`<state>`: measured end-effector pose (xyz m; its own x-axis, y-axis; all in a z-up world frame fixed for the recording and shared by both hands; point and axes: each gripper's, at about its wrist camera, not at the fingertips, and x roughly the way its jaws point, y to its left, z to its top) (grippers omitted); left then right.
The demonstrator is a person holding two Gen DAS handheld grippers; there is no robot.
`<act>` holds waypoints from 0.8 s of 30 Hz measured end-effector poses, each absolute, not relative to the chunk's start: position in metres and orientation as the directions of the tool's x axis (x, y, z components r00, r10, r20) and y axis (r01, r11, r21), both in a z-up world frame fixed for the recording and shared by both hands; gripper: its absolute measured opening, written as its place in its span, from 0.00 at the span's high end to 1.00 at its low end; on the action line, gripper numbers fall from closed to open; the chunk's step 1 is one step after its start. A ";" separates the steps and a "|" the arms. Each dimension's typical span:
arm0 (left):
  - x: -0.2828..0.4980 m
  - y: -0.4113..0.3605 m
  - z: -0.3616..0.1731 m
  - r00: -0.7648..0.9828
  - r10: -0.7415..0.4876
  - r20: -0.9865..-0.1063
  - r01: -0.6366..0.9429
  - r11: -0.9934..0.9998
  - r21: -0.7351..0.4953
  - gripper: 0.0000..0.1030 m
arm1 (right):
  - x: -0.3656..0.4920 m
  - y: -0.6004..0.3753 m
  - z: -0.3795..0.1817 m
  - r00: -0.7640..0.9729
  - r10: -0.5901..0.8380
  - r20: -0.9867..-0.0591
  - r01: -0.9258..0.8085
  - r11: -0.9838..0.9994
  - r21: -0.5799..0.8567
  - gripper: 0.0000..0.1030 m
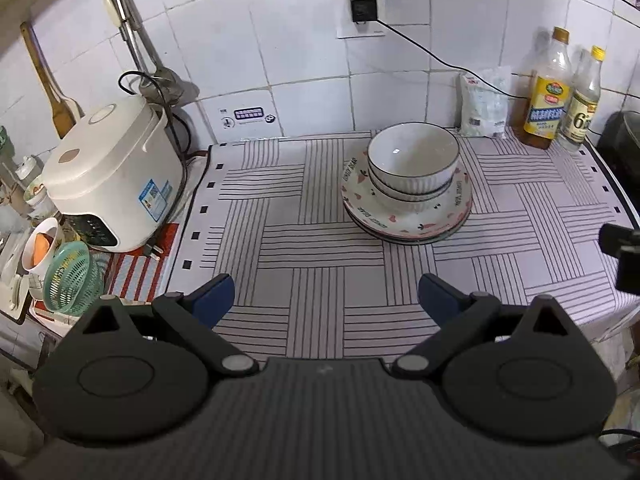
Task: Organize plates and bowls
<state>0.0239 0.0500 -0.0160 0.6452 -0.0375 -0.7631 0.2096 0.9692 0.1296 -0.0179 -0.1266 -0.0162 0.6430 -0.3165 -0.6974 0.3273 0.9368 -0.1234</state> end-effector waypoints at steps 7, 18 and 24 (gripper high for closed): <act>0.019 0.048 -0.020 0.659 -0.034 -0.751 0.197 0.972 0.128 0.03 | -0.018 -0.135 -0.029 0.619 -0.326 -0.714 0.351 0.929 -0.119 0.01; 0.027 0.063 -0.023 0.679 -0.044 -0.733 0.151 0.985 0.081 0.03 | -0.021 -0.127 -0.026 0.636 -0.321 -0.702 0.346 0.931 -0.112 0.01; 0.025 0.065 -0.025 0.694 -0.030 -0.719 0.145 0.984 0.099 0.03 | -0.021 -0.129 -0.031 0.626 -0.321 -0.710 0.344 0.931 -0.118 0.01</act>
<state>0.0246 0.0648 -0.0246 0.6943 -0.0301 -0.7190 0.1455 0.9844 0.0993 -0.0209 -0.1292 -0.0312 0.6265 -0.3214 -0.7101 0.3443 0.9314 -0.1178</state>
